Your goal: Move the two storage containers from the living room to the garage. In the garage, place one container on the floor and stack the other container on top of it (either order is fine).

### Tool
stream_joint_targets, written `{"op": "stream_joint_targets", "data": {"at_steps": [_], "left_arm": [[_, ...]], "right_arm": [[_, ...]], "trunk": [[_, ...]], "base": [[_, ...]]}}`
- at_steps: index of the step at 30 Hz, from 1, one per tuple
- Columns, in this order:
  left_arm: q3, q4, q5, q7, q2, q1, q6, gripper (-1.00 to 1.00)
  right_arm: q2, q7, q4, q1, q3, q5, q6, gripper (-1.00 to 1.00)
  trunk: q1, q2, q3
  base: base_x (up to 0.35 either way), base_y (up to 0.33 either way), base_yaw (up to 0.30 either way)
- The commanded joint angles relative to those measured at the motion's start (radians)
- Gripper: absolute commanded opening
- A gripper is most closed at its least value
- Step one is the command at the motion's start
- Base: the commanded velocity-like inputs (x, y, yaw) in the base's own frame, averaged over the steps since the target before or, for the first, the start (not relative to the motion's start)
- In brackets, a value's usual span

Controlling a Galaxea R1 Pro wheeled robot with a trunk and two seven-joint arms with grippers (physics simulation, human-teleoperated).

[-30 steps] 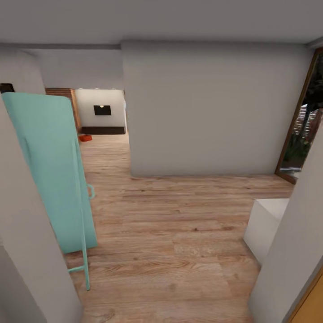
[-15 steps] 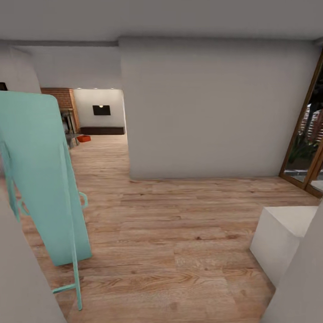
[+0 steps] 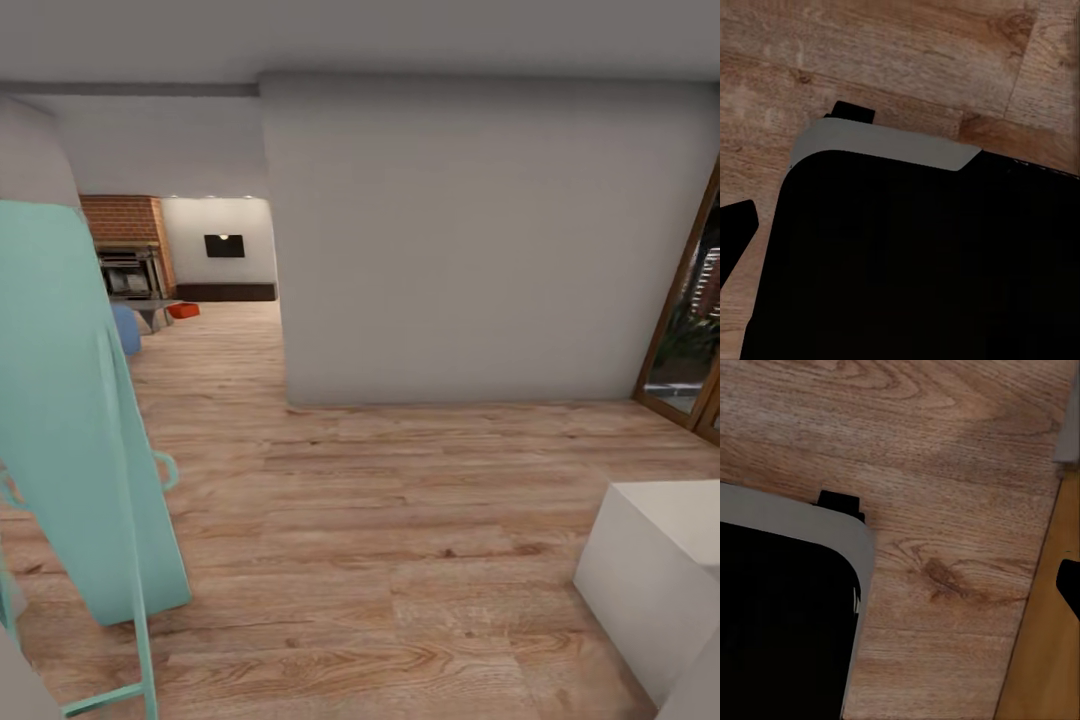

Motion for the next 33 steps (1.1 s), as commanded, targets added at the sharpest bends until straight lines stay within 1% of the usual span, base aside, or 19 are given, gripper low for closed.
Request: {"op": "stream_joint_targets", "data": {"at_steps": [1,8,33], "left_arm": [[-0.001,-0.001,0.007,0.000,0.000,0.000,0.002,1.00],[-0.001,-0.001,0.007,0.000,0.000,0.000,0.006,1.00],[-0.001,-0.004,0.007,0.000,-0.002,0.000,0.010,1.00]], "right_arm": [[0.000,-0.001,0.003,-0.001,0.009,-0.010,-0.006,1.00],[-0.002,0.008,0.003,-0.001,0.010,-0.004,-0.014,1.00],[-0.002,0.010,0.003,-0.001,0.009,-0.003,-0.014,1.00]], "trunk": [[0.001,0.000,-0.001],[0.001,0.000,-0.001],[0.001,0.000,-0.001]], "base": [[0.327,0.000,0.000],[0.327,0.000,0.000],[0.327,0.000,0.000]]}}
